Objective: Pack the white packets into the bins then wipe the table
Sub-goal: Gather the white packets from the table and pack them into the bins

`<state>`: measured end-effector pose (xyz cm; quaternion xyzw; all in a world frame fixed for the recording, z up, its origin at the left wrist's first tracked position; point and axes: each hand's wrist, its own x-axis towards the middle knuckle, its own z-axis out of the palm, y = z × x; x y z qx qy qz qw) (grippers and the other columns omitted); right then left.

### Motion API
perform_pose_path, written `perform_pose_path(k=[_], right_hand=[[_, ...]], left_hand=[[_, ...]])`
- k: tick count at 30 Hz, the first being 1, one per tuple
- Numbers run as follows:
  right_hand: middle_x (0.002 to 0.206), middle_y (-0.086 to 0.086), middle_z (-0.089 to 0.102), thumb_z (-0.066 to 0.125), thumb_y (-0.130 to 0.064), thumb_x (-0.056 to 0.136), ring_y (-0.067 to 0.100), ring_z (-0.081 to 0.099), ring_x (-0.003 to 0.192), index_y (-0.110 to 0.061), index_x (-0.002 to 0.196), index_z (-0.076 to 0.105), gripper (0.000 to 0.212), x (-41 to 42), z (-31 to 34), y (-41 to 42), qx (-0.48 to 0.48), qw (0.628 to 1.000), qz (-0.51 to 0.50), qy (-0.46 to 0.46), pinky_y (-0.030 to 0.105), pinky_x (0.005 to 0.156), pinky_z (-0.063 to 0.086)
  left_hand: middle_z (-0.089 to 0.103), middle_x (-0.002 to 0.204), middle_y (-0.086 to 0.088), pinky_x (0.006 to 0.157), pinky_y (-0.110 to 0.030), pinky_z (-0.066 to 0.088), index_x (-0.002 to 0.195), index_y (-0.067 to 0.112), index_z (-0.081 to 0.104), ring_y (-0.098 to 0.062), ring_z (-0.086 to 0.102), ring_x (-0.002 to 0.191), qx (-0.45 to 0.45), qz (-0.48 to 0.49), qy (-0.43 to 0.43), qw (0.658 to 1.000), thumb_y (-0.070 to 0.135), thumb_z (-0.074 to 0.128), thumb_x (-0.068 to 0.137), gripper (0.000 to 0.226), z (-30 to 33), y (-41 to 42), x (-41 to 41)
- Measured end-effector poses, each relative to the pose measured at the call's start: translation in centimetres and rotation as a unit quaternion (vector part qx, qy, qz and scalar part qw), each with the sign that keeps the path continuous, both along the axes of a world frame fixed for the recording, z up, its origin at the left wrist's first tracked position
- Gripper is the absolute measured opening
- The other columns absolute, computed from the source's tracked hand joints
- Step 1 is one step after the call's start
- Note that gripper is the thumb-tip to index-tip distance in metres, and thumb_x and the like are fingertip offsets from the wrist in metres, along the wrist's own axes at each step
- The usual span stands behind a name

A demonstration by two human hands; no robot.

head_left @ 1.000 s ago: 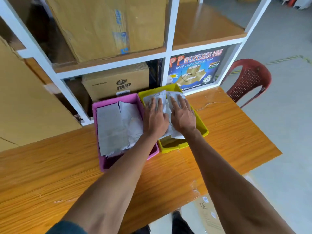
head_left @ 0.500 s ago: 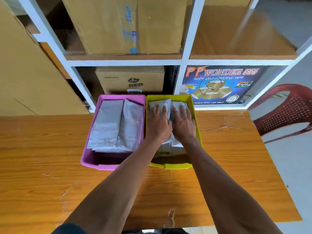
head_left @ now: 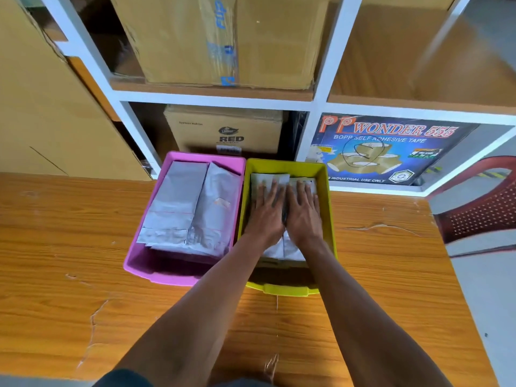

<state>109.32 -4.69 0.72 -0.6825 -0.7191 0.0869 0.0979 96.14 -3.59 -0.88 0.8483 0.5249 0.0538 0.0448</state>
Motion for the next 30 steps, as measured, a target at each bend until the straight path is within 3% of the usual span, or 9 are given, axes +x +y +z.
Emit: perform_pose_path(k=[5, 7, 10, 12, 15, 20, 24, 30], right_hand=[[0.176, 0.012, -0.01, 0.024, -0.02, 0.11, 0.032, -0.018, 0.16, -0.016, 0.168, 0.0, 0.063, 0.2, -0.8, 0.0, -0.028, 0.999, -0.002, -0.029, 0.049, 0.131, 0.001], [0.175, 0.014, -0.012, 0.025, -0.024, 0.11, 0.032, -0.019, 0.16, -0.018, 0.168, -0.002, 0.064, 0.1, -0.8, 0.0, -0.029, 0.999, -0.01, -0.029, 0.048, 0.132, -0.001], [0.175, 0.016, -0.006, 0.033, -0.028, 0.112, 0.031, -0.014, 0.161, -0.021, 0.169, 0.004, 0.064, 0.2, -1.2, 0.0, 0.008, 1.0, -0.017, -0.001, 0.047, 0.132, 0.001], [0.175, 0.017, -0.002, 0.038, -0.029, 0.112, 0.032, -0.01, 0.162, -0.021, 0.169, 0.009, 0.064, 0.5, -1.8, 0.0, 0.029, 1.0, -0.004, 0.01, 0.049, 0.132, 0.004], [0.175, 0.016, -0.005, 0.041, -0.028, 0.111, 0.034, -0.011, 0.162, -0.019, 0.169, 0.008, 0.067, 0.7, -2.7, 0.1, 0.025, 0.999, 0.013, 0.014, 0.051, 0.131, 0.003], [0.175, 0.017, -0.006, 0.035, -0.022, 0.112, 0.035, -0.014, 0.161, -0.015, 0.169, 0.008, 0.063, 0.6, -3.6, 0.2, 0.033, 0.999, 0.008, 0.003, 0.053, 0.13, -0.004], [0.175, 0.014, -0.007, 0.036, -0.021, 0.111, 0.033, -0.016, 0.161, -0.015, 0.169, 0.007, 0.065, 0.6, -3.8, 0.1, 0.045, 0.999, 0.009, 0.012, 0.042, 0.124, -0.025], [0.175, 0.015, -0.011, 0.034, -0.02, 0.111, 0.034, -0.017, 0.161, -0.015, 0.169, 0.004, 0.066, 0.7, -4.8, 0.1, 0.035, 0.999, 0.021, 0.027, 0.057, 0.13, 0.001]], left_hand=[[-0.005, 0.173, -0.027, 0.125, -0.068, -0.008, 0.166, -0.001, -0.002, -0.045, -0.017, 0.159, -0.053, -0.034, 0.123, 0.99, 0.04, 0.05, 0.108, 0.088, -1.5, -0.9, -0.2], [-0.008, 0.173, -0.027, 0.126, -0.066, -0.005, 0.166, 0.0, -0.006, -0.045, -0.02, 0.158, -0.045, -0.008, 0.089, 0.995, 0.037, 0.055, 0.107, 0.092, -1.1, -1.2, 0.0], [-0.026, 0.169, -0.018, 0.129, -0.058, -0.01, 0.163, 0.008, -0.019, -0.037, -0.036, 0.152, -0.055, 0.04, -0.007, 0.998, 0.039, 0.041, 0.112, 0.085, -1.0, -1.1, 0.6], [-0.024, 0.172, -0.016, 0.13, -0.058, -0.005, 0.166, 0.011, -0.017, -0.037, -0.028, 0.157, -0.058, 0.062, -0.049, 0.995, 0.044, 0.03, 0.112, 0.079, -2.2, -0.6, 0.8], [-0.018, 0.175, -0.016, 0.129, -0.062, 0.005, 0.167, 0.011, -0.014, -0.039, -0.019, 0.161, -0.058, 0.069, -0.014, 0.996, 0.05, 0.03, 0.108, 0.083, -4.7, -0.1, 0.7], [-0.019, 0.175, -0.014, 0.13, -0.059, 0.0, 0.167, 0.014, -0.014, -0.037, -0.021, 0.161, -0.052, 0.076, -0.005, 0.996, 0.054, 0.034, 0.108, 0.087, -5.1, 0.0, 1.1], [-0.021, 0.175, -0.009, 0.131, -0.055, 0.001, 0.168, 0.017, -0.013, -0.034, -0.023, 0.16, -0.059, 0.098, -0.03, 0.993, 0.057, 0.034, 0.108, 0.087, -5.4, 0.0, 1.0], [-0.019, 0.176, -0.008, 0.131, -0.055, 0.0, 0.169, 0.019, -0.011, -0.035, -0.024, 0.16, -0.051, 0.094, -0.027, 0.994, 0.056, 0.039, 0.108, 0.087, -5.8, 0.0, 1.0]])
